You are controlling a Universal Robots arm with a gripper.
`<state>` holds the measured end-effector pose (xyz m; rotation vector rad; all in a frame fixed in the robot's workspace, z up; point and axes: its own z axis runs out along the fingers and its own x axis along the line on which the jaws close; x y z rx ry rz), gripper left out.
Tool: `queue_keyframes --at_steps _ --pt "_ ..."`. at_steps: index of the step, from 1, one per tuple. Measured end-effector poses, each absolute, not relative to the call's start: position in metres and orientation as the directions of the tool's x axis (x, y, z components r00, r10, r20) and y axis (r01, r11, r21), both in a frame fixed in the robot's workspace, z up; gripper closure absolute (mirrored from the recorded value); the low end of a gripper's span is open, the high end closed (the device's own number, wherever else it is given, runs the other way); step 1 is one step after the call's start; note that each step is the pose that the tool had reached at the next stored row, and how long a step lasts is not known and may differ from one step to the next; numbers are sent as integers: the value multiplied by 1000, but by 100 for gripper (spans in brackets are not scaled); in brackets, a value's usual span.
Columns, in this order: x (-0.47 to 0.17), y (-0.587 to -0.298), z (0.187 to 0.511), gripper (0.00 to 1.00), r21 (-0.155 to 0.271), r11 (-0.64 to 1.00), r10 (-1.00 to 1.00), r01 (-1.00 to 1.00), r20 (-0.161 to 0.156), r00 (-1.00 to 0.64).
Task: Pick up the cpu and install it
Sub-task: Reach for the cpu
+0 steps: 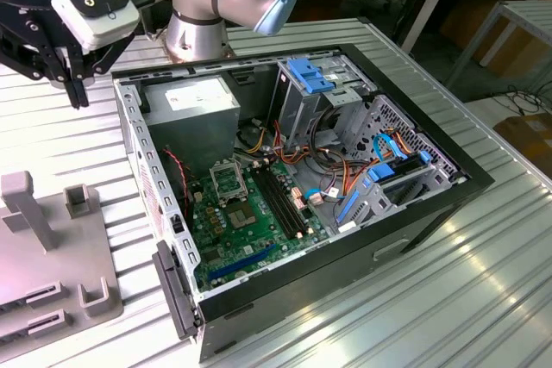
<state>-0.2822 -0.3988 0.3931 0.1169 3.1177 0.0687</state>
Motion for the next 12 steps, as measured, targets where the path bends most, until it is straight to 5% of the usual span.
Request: queue_keyframes --at_steps 12 --pt "-291 -399 393 85 45 996 75 74 -18 -997"
